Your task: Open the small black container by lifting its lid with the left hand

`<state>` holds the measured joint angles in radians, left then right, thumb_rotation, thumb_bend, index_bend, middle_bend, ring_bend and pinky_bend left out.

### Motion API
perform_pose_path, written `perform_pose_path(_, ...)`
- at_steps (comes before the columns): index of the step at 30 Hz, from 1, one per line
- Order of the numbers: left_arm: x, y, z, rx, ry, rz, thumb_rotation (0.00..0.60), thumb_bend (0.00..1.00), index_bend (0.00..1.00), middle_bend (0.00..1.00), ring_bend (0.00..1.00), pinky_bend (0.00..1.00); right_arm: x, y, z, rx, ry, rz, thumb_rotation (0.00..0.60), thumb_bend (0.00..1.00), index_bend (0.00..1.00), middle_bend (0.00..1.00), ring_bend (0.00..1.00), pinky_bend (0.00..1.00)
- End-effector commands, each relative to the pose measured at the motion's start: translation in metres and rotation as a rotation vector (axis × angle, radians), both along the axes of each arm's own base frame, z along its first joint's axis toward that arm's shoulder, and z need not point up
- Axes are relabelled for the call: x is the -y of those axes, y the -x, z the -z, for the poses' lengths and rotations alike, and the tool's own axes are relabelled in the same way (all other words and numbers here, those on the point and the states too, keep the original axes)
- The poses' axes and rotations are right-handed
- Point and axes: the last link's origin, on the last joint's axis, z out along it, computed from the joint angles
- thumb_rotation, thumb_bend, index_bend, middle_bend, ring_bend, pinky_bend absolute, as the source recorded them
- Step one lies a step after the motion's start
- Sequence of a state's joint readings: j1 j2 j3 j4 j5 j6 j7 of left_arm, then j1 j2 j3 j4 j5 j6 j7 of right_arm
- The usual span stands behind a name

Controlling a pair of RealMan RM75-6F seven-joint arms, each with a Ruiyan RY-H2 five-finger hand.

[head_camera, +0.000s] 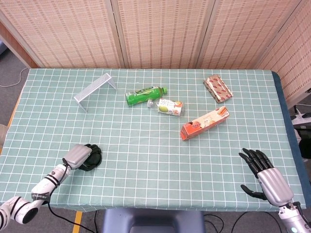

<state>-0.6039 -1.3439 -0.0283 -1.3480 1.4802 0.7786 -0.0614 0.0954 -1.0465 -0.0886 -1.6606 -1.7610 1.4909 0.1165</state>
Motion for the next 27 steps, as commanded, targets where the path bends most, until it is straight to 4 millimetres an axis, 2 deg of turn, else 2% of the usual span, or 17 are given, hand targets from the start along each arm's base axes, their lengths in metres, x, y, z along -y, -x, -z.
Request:
perform_pose_path(1,0.0009,0.0016,0.0001,-0.011,-0.006,-0.003,0.600,0.46,0.15,0.15,0.18,0.37,0.0001,-0.0001,0.0000,0.000,0.000,0.000,0.600,0.18,0.00,0.00,0.00,0.00)
perform_pose_path(4,0.0022,0.0023,-0.0013,-0.014,-0.013,-0.006,0.600,0.46,0.03,0.06,0.12,0.33,-0.0002,-0.0002,-0.0005,0.002,0.002,0.000,0.600,0.18,0.00,0.00,0.00,0.00)
perform_pose_path(6,0.0031,0.0028,-0.0023,-0.017,-0.015,-0.009,0.600,0.45,0.00,0.03,0.08,0.32,-0.0005,-0.0004,-0.0007,0.002,0.003,0.000,0.600,0.18,0.00,0.00,0.00,0.00)
perform_pose_path(10,0.0038,0.0022,-0.0044,-0.025,-0.012,-0.016,0.600,0.43,0.00,0.00,0.04,0.29,-0.0009,-0.0008,-0.0006,0.004,0.002,-0.001,0.600,0.18,0.00,0.00,0.00,0.00)
perform_pose_path(21,0.0064,0.0011,-0.0043,-0.026,0.009,-0.047,0.600,0.40,0.00,0.00,0.00,0.28,-0.0013,-0.0009,-0.0015,0.008,0.004,-0.002,0.600,0.18,0.00,0.00,0.00,0.00)
perform_pose_path(24,0.0061,0.0020,-0.0028,-0.021,0.016,-0.062,0.600,0.39,0.00,0.00,0.00,0.24,-0.0014,-0.0009,-0.0022,0.010,0.006,-0.002,0.600,0.18,0.00,0.00,0.00,0.00)
perform_pose_path(27,0.0048,0.0014,-0.0034,-0.017,0.013,-0.063,0.600,0.37,0.00,0.00,0.00,0.15,-0.0013,-0.0008,-0.0025,0.010,0.008,-0.002,0.600,0.18,0.00,0.00,0.00,0.00)
